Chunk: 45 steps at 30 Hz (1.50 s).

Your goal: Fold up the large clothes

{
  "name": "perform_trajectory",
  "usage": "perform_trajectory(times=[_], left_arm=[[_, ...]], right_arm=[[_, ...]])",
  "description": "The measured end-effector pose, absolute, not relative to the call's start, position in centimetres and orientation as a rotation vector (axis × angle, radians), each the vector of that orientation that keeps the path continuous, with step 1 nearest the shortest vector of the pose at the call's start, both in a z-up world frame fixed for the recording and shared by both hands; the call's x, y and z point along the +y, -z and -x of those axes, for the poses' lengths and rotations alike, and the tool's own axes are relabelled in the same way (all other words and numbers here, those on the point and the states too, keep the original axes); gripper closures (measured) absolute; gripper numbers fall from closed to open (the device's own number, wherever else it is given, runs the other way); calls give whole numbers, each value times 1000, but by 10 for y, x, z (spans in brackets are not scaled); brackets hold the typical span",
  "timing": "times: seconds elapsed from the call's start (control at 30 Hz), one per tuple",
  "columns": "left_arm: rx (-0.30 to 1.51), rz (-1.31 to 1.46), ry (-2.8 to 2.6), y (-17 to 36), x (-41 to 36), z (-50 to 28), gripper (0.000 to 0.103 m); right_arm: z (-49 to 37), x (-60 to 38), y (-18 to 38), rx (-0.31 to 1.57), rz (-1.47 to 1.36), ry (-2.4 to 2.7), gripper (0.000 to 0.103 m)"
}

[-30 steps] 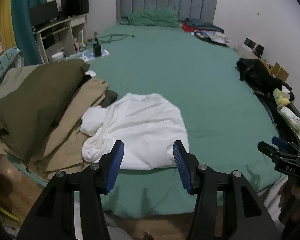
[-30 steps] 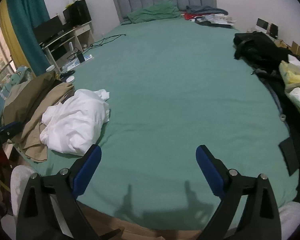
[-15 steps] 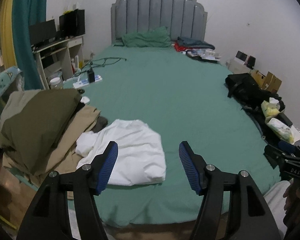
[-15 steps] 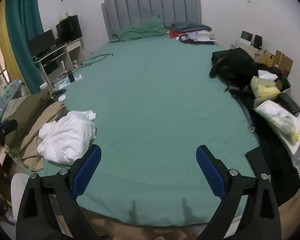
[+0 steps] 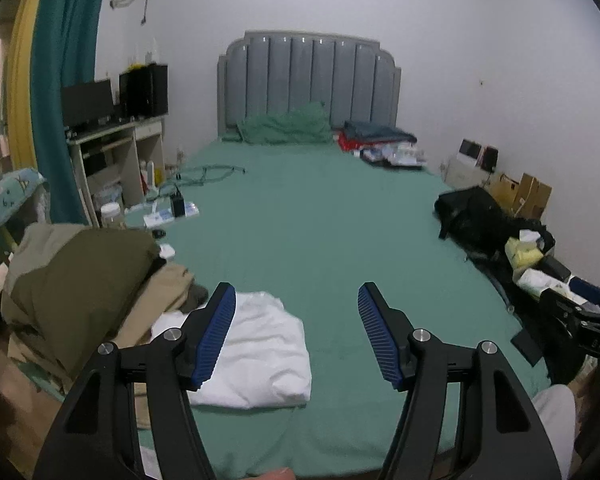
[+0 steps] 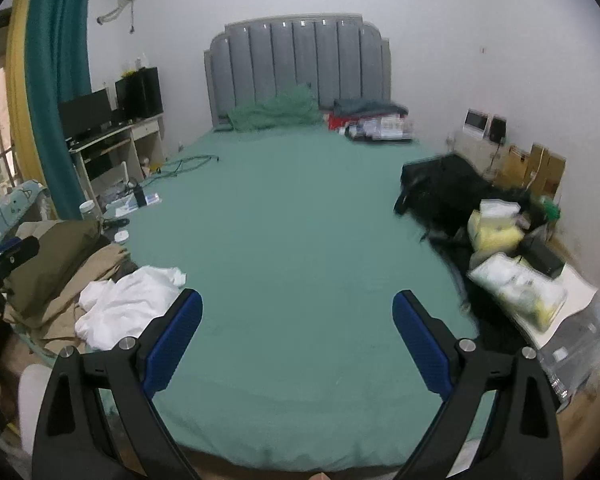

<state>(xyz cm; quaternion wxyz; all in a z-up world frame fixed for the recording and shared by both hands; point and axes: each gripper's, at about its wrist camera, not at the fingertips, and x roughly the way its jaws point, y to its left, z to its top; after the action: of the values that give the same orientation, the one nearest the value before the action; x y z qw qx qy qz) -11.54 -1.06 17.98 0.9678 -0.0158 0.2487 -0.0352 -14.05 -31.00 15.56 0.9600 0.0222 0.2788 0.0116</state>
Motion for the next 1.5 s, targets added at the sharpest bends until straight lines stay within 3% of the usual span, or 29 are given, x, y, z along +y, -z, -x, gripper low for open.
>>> perform_trajectory(times=[0.23,1.5], left_arm=[[475,30,73,-184,-15,117,28],[476,63,55,-177,-3,114,28]], right_arm=[[141,-302,-163,541,-23,-37,8],[142,-288,-161,542,10,-51,8]])
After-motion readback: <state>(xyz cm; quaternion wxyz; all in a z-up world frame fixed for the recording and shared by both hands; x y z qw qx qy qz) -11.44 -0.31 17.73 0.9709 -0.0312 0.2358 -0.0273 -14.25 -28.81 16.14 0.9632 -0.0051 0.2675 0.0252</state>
